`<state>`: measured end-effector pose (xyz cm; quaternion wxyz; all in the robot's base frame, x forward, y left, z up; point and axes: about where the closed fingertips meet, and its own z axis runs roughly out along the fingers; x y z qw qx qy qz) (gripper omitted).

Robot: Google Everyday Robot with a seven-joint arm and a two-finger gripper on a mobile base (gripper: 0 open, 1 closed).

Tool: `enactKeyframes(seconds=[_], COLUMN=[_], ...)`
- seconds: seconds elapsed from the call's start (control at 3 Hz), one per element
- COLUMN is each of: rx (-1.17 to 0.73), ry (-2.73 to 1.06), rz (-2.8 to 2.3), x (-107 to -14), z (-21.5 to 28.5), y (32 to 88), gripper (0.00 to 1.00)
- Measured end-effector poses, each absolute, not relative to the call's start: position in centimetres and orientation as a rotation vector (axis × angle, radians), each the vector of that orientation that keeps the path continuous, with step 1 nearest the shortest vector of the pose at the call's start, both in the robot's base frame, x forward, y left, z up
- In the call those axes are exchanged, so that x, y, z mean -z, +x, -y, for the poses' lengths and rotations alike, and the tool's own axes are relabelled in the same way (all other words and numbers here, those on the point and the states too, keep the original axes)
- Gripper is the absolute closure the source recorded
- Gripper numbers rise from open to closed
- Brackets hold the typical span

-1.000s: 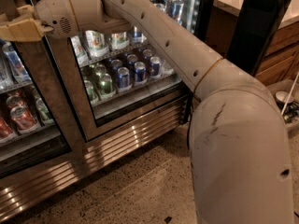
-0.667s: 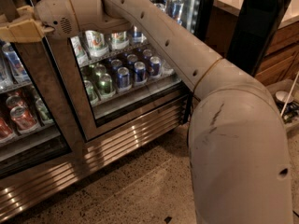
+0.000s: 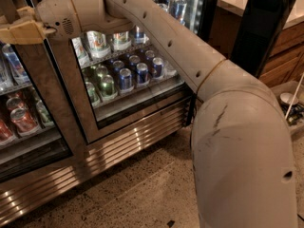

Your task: Open left fridge door

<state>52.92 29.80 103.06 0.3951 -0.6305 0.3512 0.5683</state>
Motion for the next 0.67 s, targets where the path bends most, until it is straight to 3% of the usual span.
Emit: enactKeyframes(seconds=[0.67], rx=[-1.473], ry=[-1.616], rz=[-0.850], x=[-103.16], z=[-29.53], y=[52.38], gripper=[1.00])
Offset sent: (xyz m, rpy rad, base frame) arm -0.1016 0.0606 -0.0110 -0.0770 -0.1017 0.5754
